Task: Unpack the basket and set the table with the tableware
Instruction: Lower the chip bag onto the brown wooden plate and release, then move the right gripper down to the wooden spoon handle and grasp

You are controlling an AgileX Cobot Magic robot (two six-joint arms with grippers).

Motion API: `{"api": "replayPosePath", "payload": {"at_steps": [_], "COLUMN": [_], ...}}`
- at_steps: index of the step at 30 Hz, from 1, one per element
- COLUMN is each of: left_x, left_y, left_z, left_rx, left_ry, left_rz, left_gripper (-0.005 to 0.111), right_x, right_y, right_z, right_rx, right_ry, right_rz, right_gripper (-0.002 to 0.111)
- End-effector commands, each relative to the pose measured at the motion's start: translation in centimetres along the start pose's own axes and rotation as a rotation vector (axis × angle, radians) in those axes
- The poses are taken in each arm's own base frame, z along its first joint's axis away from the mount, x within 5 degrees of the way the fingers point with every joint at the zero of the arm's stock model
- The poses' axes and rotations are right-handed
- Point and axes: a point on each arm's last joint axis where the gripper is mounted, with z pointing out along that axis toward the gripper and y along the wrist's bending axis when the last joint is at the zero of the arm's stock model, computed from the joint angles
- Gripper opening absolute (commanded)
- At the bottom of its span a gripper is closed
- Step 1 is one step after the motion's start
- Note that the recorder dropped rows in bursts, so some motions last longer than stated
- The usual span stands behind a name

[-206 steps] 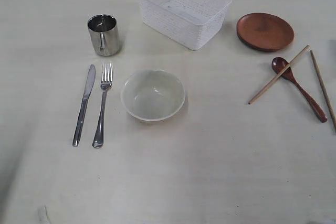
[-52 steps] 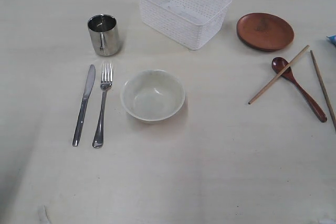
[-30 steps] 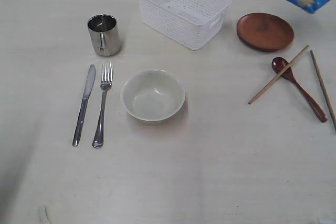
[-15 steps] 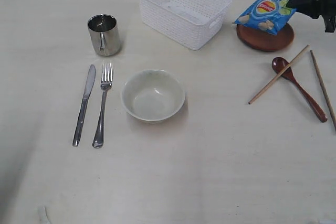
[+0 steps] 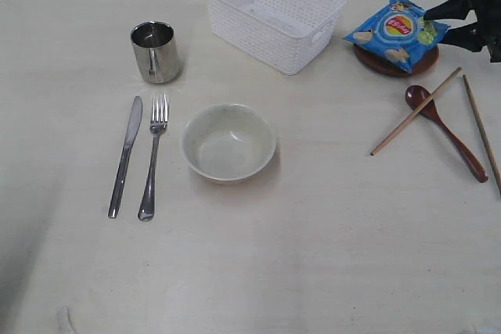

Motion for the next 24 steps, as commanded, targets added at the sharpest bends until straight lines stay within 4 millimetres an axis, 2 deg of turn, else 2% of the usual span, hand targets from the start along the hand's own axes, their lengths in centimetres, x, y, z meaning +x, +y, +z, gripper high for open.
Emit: {"api": "replayPosePath", "payload": {"at_steps": [1, 7, 9, 12, 16, 20, 24], "left_x": [0.1, 0.1, 0.1, 0.1, 0.1, 0.1, 0.1], "left_y": [0.0, 0.0, 0.0, 0.0, 0.0, 0.0, 0.0], "left_z": [0.0, 0.0, 0.0, 0.0, 0.0, 0.0, 0.0], "left_rx": [0.005, 0.004, 0.004, 0.004, 0.004, 0.004, 0.004], "left_ry": [-0.001, -0.001, -0.001, -0.001, -0.001, -0.001, -0.001], "left_rz": [0.001, 0.005, 0.005, 0.005, 0.005, 0.005, 0.005], "left_gripper": [0.0, 0.0, 0.0, 0.0, 0.0, 0.0, 0.0], "right_x": [-0.8, -2.6, -2.9, -2.7, -1.5, 0.2, 1.9], "right_y": [1.0, 2.9, 3.2, 2.7, 1.6, 1.0, 1.8], "right_z": [-2.0, -7.1, -8.8, -10.7, -10.9, -9.2, -8.0], "right_rx": [-0.017, -0.039, 0.011, 0.141, 0.235, 0.231, 0.221], "right_ry": [-0.032, -0.059, -0.056, -0.02, 0.064, 0.138, 0.199], "right_rz": [-0.023, -0.063, -0.075, -0.066, 0.001, 0.03, -0.006], "right_gripper": [0.051, 0.039, 0.038, 0.038, 0.038, 0.038, 0.038]}}
